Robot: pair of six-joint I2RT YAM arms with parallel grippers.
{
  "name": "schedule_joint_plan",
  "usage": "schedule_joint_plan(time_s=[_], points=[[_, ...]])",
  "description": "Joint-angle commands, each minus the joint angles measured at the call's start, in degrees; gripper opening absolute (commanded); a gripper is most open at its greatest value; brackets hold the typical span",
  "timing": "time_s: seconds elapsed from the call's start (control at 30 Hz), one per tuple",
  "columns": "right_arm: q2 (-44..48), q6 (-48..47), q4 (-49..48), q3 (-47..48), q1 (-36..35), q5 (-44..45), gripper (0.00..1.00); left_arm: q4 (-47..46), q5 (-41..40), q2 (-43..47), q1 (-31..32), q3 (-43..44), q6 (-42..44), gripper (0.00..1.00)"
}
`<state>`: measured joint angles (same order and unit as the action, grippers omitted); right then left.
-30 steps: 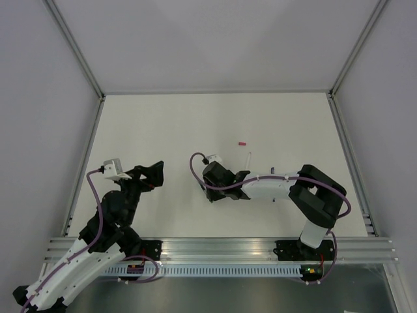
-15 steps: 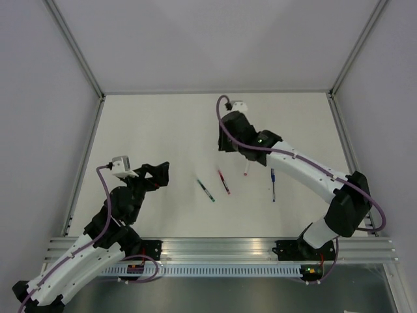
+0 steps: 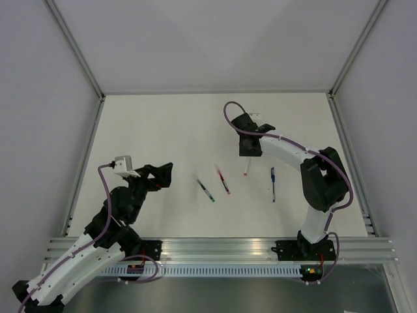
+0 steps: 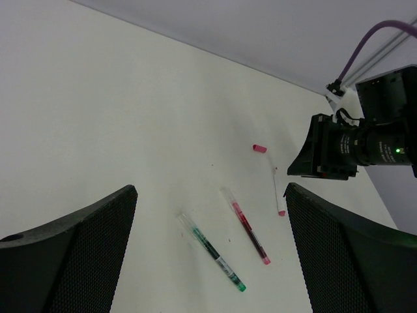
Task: Insert the pens into the pen caps
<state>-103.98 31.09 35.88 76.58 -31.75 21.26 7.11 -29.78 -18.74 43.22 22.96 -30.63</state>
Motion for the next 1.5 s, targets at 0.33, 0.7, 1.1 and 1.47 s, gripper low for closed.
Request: schedule_joint_plan(time_s=[0.33, 0.7, 1.1, 1.47], points=[[-4.91, 1.60, -7.57, -7.32, 2.22, -4.73, 0.44, -2.81, 1.66, -0.07, 0.11, -0.55, 1.36, 1.00], [-7.28, 0.90, -10.04, -9.69, 2.22, -6.58, 0.29, -5.96, 5.43, -2.43, 0.11, -1.34, 1.98, 0.96], [-2.11, -2.88, -10.13, -10.66, 2.22, -8.07, 0.00, -8.42, 14.13, -13.33, 0.11, 1.56, 2.94, 0.98], [21.00, -2.19, -24.50, -19.08, 0.90, -25.08, 0.00, -13.88, 32.67, -21.94, 0.11, 3.84, 3.13, 0.94]])
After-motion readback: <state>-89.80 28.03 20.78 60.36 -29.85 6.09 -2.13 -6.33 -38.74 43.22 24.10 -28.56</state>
